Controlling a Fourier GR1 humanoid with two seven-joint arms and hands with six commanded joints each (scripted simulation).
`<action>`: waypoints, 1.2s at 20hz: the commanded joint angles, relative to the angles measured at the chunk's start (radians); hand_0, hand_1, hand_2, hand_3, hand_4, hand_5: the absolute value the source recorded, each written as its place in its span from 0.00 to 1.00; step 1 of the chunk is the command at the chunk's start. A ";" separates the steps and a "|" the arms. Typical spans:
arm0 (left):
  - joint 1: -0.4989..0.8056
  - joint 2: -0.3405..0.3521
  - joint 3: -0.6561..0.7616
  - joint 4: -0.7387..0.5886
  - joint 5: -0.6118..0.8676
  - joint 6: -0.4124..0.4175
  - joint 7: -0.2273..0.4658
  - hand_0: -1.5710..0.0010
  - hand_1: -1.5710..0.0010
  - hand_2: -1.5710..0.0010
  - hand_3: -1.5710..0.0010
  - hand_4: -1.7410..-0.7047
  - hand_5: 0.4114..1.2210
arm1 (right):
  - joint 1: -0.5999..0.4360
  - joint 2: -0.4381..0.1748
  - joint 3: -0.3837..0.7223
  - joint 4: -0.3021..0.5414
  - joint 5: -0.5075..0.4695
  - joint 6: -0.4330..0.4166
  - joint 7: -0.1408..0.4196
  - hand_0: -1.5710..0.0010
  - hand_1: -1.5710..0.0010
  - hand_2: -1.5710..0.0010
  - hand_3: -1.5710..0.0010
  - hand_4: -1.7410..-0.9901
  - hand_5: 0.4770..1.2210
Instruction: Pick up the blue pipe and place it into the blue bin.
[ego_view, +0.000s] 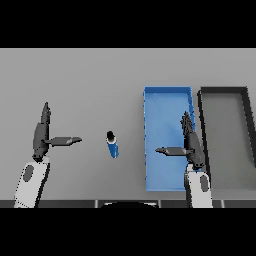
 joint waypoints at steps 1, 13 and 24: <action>0.000 0.000 0.001 0.000 0.000 0.000 -0.004 1.00 1.00 1.00 1.00 0.71 0.22 | 0.000 0.000 0.000 0.000 0.000 -0.001 0.000 1.00 1.00 1.00 1.00 0.69 0.17; 0.067 0.173 -0.061 -0.015 -0.012 -0.269 -0.144 1.00 1.00 1.00 1.00 0.71 0.22 | 0.082 -0.117 0.091 -0.104 0.130 0.061 -0.058 1.00 1.00 1.00 1.00 0.68 0.16; 0.089 0.211 -0.207 -0.141 -0.003 -0.468 -0.071 1.00 1.00 1.00 1.00 0.65 0.11 | 0.086 -0.129 0.097 -0.120 0.128 0.077 -0.095 1.00 1.00 1.00 1.00 0.68 0.17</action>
